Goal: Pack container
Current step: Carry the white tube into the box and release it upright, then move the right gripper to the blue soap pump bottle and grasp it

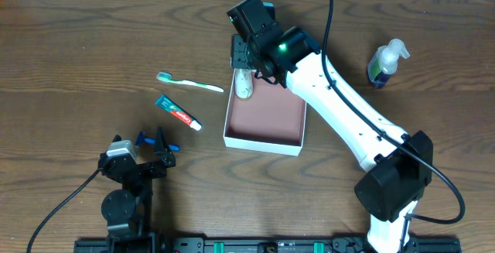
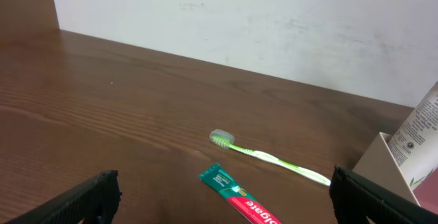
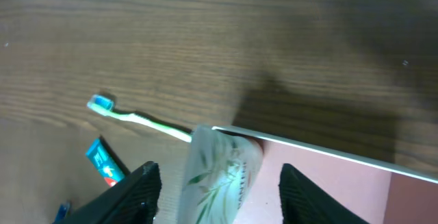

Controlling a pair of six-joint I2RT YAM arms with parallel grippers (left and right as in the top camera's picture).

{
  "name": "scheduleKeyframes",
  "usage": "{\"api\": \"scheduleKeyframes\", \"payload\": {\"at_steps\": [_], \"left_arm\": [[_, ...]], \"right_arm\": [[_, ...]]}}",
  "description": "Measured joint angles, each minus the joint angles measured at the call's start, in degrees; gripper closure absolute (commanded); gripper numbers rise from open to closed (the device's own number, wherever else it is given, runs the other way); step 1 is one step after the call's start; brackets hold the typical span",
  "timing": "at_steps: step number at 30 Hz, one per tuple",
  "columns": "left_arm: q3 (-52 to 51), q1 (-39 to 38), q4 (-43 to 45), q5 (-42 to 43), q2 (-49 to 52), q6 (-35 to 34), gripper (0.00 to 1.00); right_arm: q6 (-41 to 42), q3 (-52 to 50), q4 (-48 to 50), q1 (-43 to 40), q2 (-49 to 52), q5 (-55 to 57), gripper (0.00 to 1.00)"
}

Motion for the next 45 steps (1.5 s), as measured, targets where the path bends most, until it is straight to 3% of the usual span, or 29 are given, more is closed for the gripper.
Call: {"api": "scheduleKeyframes", "payload": {"at_steps": [7,13,19,27,30,34,45], "left_arm": [[0.0,0.0,0.0,0.0,0.0,0.0,0.02],[0.0,0.0,0.0,0.0,0.0,0.0,0.02],[0.0,0.0,0.0,0.0,0.0,0.0,0.02],[0.0,0.0,0.0,0.0,0.0,0.0,0.02],[0.0,0.0,0.0,0.0,0.0,0.0,0.02],[0.0,0.0,0.0,0.0,0.0,0.0,0.02],[0.0,0.0,0.0,0.0,0.0,0.0,0.02]], "right_arm": [[-1.9,0.0,-1.0,0.0,-1.7,-3.0,0.18],[-4.1,0.0,-6.8,-2.4,-12.6,-1.8,0.21],[-11.6,0.9,-12.0,-13.9,-21.5,1.9,0.17],[-21.6,0.1,-13.7,-26.8,-16.3,2.6,0.14],[-23.0,-2.0,-13.8,-29.5,-13.2,2.6,0.09],[-24.4,-4.9,-13.9,-31.3,-9.9,2.5,0.01],[-30.2,-6.6,-10.2,-34.8,-7.4,2.4,0.01]]}}
